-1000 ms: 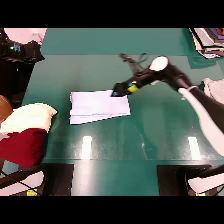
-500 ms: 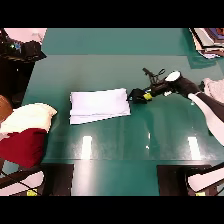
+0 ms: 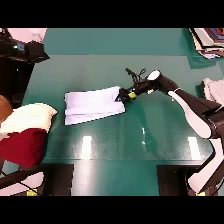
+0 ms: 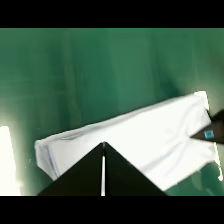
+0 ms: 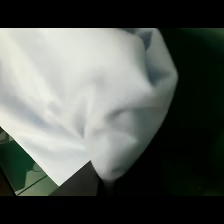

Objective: Fold the shirts.

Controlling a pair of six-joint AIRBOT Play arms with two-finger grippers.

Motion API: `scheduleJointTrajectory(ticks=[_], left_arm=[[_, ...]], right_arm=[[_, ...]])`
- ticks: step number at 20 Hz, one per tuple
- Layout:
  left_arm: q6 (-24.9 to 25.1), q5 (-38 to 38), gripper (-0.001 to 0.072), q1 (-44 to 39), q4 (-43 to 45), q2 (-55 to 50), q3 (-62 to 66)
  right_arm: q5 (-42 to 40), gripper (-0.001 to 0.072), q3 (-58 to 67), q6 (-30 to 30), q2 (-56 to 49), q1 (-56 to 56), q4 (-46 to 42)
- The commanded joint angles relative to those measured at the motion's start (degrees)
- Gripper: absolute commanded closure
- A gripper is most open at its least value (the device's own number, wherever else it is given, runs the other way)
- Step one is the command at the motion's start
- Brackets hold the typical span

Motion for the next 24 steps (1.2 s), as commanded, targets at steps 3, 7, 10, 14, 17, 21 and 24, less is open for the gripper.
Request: scheduleJointTrajectory(ticks=[3, 7, 10, 14, 17, 21, 24], left_arm=[[-0.3, 1.9, 0.068, -10.2, 0.3, 0.0, 0.0], [-0.3, 4.9, 0.068, -17.7, 0.2, 0.0, 0.0], [-0.4, 8.4, 0.068, -22.2, 0.2, 0.0, 0.0], [-0.5, 12.1, 0.068, -26.2, 0.2, 0.0, 0.0], [-2.1, 12.7, 0.068, -27.0, 0.1, 0.0, 0.0], [-3.3, 12.9, 0.068, -27.0, 0.1, -0.2, 0.0], [-3.4, 12.6, 0.068, -27.0, 0.1, -1.0, 0.0]], right_arm=[[2.4, 0.0695, 8.3, -0.1, 4.8, -8.2, -7.7], [3.2, 0.0694, 9.8, 0.7, 13.1, -24.6, -13.0], [3.2, 0.0694, 9.8, 0.7, 17.7, -38.2, -13.5], [3.2, 0.0694, 9.8, 0.7, 19.7, -54.9, -13.3], [3.2, 0.0695, 9.6, 0.7, 19.6, -63.6, -12.9], [2.9, 0.0695, 9.7, 0.7, 19.8, -68.6, -10.9], [0.9, 0.0695, 9.7, 0.6, 21.0, -69.7, -1.9]])
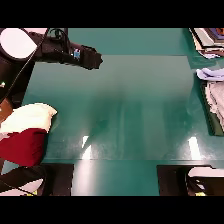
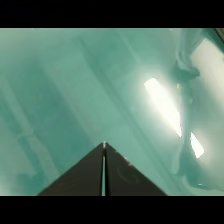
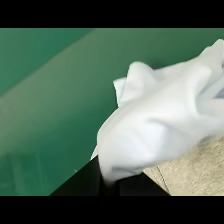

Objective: Fold the shirts.

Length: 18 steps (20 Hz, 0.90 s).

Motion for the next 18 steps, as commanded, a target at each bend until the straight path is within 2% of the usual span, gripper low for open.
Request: scheduleJointTrajectory(ticks=[1, 5, 7, 10, 13, 18], left_arm=[[-0.4, 0.0, 0.0679, -0.1, 0.0, -0.7, 0.0], [-0.3, -0.2, 0.068, -0.1, -0.2, -1.0, 0.0], [-0.3, -1.5, 0.068, -0.1, -0.1, -1.0, 0.0], [0.2, -3.3, 0.0679, -0.1, -0.1, -1.0, 0.0], [0.2, -4.8, 0.0679, -0.1, -0.1, -1.0, 0.0], [1.7, -5.6, 0.0679, -0.1, -0.1, -1.0, 0.0]], right_arm=[[-2.6, 0.0695, 0.1, -0.5, 2.0, -2.3, 7.1], [-1.9, 0.0695, 0.0, -0.7, 7.2, -2.4, 3.3], [1.7, 0.0695, 0.0, -0.2, 9.9, -2.4, -4.9], [3.8, 0.0694, -1.7, 4.9, 13.0, -3.3, -16.6], [4.3, 0.0695, -10.4, 5.0, 17.1, -6.6, -17.8], [3.4, 0.0692, -25.6, 5.1, 24.4, -13.3, -24.9]])
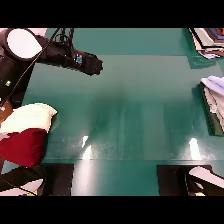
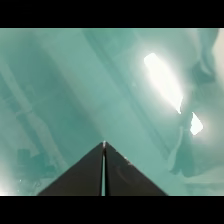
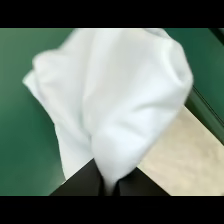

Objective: Fold the shirts.

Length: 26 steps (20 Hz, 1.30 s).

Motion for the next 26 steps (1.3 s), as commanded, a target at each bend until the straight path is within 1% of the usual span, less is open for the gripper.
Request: scheduleJointTrajectory(ticks=[1, 3, 4, 5, 6, 7, 9, 12, 14, 15, 18, 21, 22, 23, 24, 26], left_arm=[[0.6, -0.7, 0.0679, 0.0, 0.0, 0.0, 0.0], [0.6, -0.7, 0.0679, 0.0, 0.0, 0.0, 0.0], [0.7, -0.7, 0.0679, 0.0, 0.0, 0.0, 0.0], [0.7, -0.7, 0.0679, 0.0, 0.0, 0.0, 0.0], [0.6, -0.7, 0.0679, 0.0, 0.0, 0.0, 0.0], [0.6, -0.7, 0.0679, 0.0, 0.0, 0.0, 0.0], [0.6, -0.8, 0.0679, 0.0, 0.0, 0.0, 0.0], [0.6, -0.6, 0.0679, 0.0, 0.0, 0.0, 0.0], [0.6, -0.3, 0.0679, 0.0, 0.0, 0.0, 0.0], [0.6, -0.5, 0.0679, 0.0, -0.1, 0.0, 0.0], [0.6, 0.9, 0.0679, 0.0, -0.1, 0.0, 0.0], [0.6, 2.8, 0.0679, 0.0, -0.1, 0.0, 0.0], [0.6, 3.5, 0.0679, 0.0, -0.1, 0.0, 0.0], [0.6, 4.2, 0.0679, 0.0, -0.1, 0.0, 0.0], [0.6, 4.7, 0.0679, 0.0, -0.1, 0.0, 0.0], [0.6, 5.5, 0.0679, 0.0, -0.1, 0.0, 0.0]], right_arm=[[-0.5, 0.0686, -9.1, 0.5, 4.3, -5.0, -4.8], [-0.2, 0.0561, -11.3, 0.5, 4.7, -7.8, -4.8], [0.0, 0.047, -12.0, 0.5, 4.6, -8.9, -4.8], [0.2, 0.0342, -12.5, 0.5, 4.6, -9.7, -4.8], [0.3, 0.0272, -12.7, 0.5, 4.6, -10.2, -4.8], [0.5, 0.0246, -12.6, 0.5, 4.7, -10.3, -4.7], [0.5, 0.0246, -11.6, 0.5, 4.7, -10.0, -1.9], [0.7, 0.0247, -8.9, 0.5, 4.7, -5.7, 8.4], [1.9, 0.0247, -7.3, 0.5, 4.7, 0.5, 14.7], [2.0, 0.0247, -6.7, 0.5, 4.7, 4.5, 16.0], [1.3, 0.0247, -5.8, 0.4, 4.7, 18.8, 15.3], [0.8, 0.0289, -5.8, -0.6, 4.6, 31.2, 15.1], [0.9, 0.0419, -5.8, -2.3, 4.6, 34.3, 15.2], [1.0, 0.0635, -5.8, -4.2, 4.7, 37.2, 15.2], [1.0, 0.0693, -5.8, -5.2, 4.6, 39.8, 15.1], [0.9, 0.0693, -5.8, -5.3, 4.6, 43.6, 15.2]])
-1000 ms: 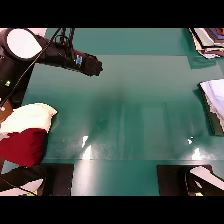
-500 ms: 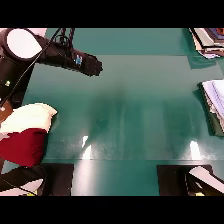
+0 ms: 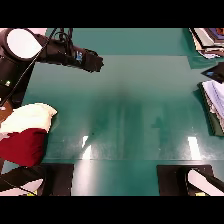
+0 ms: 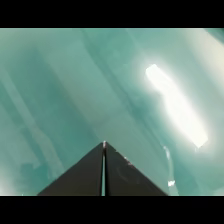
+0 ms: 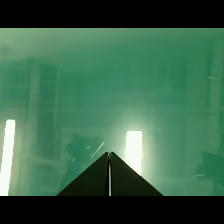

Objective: Fold the shirts.

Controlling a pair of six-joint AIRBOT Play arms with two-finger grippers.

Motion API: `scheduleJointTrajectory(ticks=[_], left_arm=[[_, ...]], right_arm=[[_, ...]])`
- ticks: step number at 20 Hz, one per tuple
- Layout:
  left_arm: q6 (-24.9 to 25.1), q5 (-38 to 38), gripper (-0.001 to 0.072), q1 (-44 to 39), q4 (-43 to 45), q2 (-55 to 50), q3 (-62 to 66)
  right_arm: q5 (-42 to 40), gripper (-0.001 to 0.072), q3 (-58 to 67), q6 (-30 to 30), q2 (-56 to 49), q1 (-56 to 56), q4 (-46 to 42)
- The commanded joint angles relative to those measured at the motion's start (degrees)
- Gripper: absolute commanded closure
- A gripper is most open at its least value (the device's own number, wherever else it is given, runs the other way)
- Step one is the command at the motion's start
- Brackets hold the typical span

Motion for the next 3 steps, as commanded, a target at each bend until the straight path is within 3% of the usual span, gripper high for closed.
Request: scheduleJointTrajectory(ticks=[1, 3], left_arm=[[0.0, 1.7, 0.0679, 0.0, 0.0, 0.0, 0.0], [0.0, 1.6, 0.0679, 0.0, 0.0, 0.0, 0.0]], right_arm=[[-0.2, 0.0693, 0.1, -2.0, 0.0, 8.2, 0.3], [-0.1, 0.0693, 0.1, -2.0, 0.0, 9.5, 0.4]])
